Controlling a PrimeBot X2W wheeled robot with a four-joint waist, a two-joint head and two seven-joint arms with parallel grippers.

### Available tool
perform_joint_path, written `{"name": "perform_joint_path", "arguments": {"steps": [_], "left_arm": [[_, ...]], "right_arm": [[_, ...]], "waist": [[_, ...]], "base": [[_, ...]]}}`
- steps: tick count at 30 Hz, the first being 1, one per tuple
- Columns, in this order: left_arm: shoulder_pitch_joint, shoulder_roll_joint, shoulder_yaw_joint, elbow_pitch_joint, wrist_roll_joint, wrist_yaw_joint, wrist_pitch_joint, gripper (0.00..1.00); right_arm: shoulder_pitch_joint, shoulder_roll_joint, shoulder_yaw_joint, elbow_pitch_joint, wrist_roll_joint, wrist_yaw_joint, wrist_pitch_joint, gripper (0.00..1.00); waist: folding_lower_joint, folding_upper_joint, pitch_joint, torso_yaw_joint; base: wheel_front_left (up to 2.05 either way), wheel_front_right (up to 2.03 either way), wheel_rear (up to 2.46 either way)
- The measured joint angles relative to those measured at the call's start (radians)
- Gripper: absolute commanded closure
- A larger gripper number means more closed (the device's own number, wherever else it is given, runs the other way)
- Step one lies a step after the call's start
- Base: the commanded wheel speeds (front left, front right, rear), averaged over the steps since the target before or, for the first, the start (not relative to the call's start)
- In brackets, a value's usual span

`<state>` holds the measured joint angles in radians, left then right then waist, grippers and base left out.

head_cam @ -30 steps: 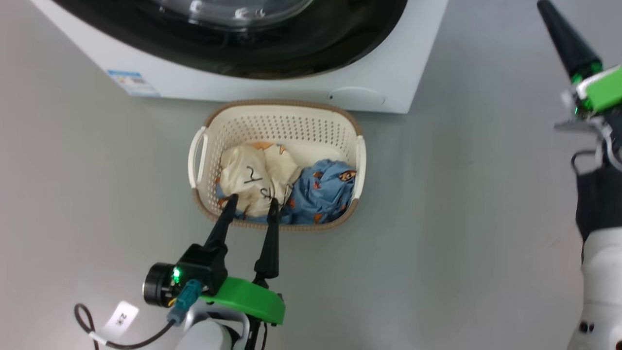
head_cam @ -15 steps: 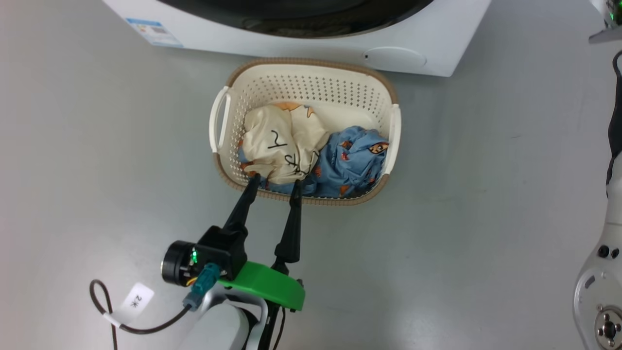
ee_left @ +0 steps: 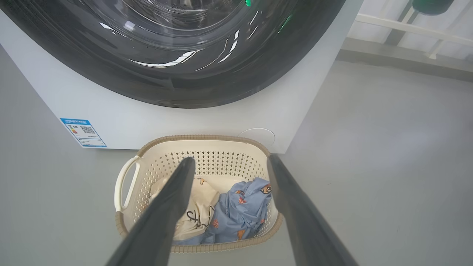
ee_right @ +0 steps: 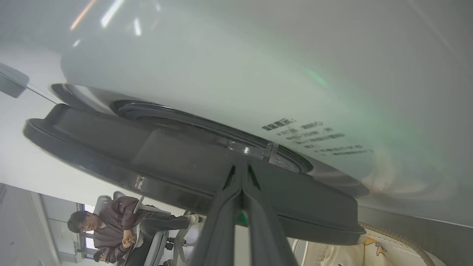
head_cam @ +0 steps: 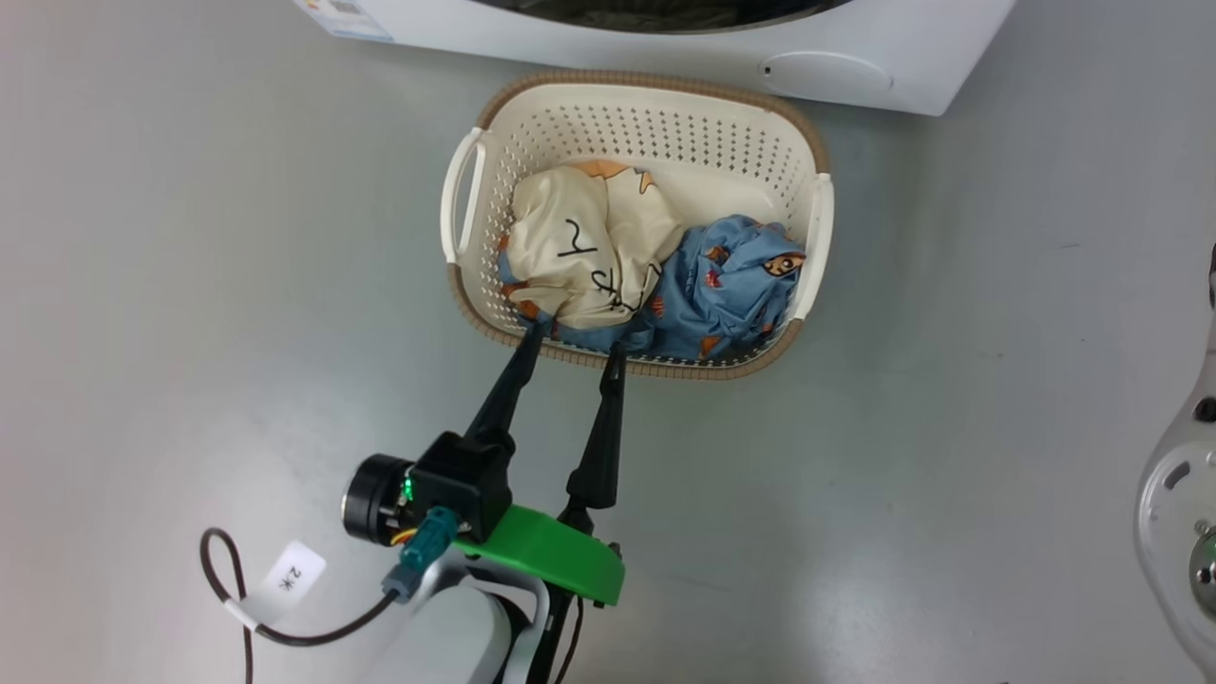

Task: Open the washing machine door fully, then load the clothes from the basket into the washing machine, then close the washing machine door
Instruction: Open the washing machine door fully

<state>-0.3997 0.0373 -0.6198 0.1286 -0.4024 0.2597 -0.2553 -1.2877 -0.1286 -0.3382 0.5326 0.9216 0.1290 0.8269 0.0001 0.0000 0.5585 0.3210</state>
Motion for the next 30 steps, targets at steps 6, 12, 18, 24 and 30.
{"name": "perform_joint_path", "arguments": {"steps": [6, 12, 18, 24, 30], "left_arm": [[0.0, -0.001, -0.017, -0.003, -0.007, 0.0, 0.0, 0.0], [-0.002, -0.001, -0.026, -0.005, -0.007, 0.008, 0.0, 0.0], [-0.015, -0.001, -0.027, -0.007, -0.009, 0.009, 0.0, 0.0], [-0.015, -0.001, -0.027, -0.009, -0.009, 0.009, 0.0, 0.0], [-0.016, -0.001, -0.027, -0.009, -0.009, 0.01, 0.0, 0.0]], "right_arm": [[-0.054, 0.003, -0.037, 0.052, -0.014, 0.0, 0.01, 1.0], [-0.112, 0.017, -0.08, 0.124, -0.013, 0.0, 0.03, 1.0], [-0.151, 0.018, -0.113, 0.184, -0.033, 0.0, 0.063, 1.0], [-0.158, 0.02, -0.131, 0.201, -0.058, 0.0, 0.088, 1.0], [-0.158, 0.029, -0.149, 0.206, -0.067, 0.0, 0.103, 1.0]], "waist": [[0.0, 0.0, 0.014, 0.022], [0.0, 0.0, 0.026, 0.031], [0.0, 0.0, 0.033, 0.036], [-0.0001, 0.0, 0.035, 0.035], [0.0, 0.0, 0.032, 0.029]], "base": [[0.0, 0.0, 0.0], [0.0, 0.0, 0.0], [0.0, 0.0, 0.0], [0.0, 0.0, 0.0], [0.0, 0.0, 0.0]]}}
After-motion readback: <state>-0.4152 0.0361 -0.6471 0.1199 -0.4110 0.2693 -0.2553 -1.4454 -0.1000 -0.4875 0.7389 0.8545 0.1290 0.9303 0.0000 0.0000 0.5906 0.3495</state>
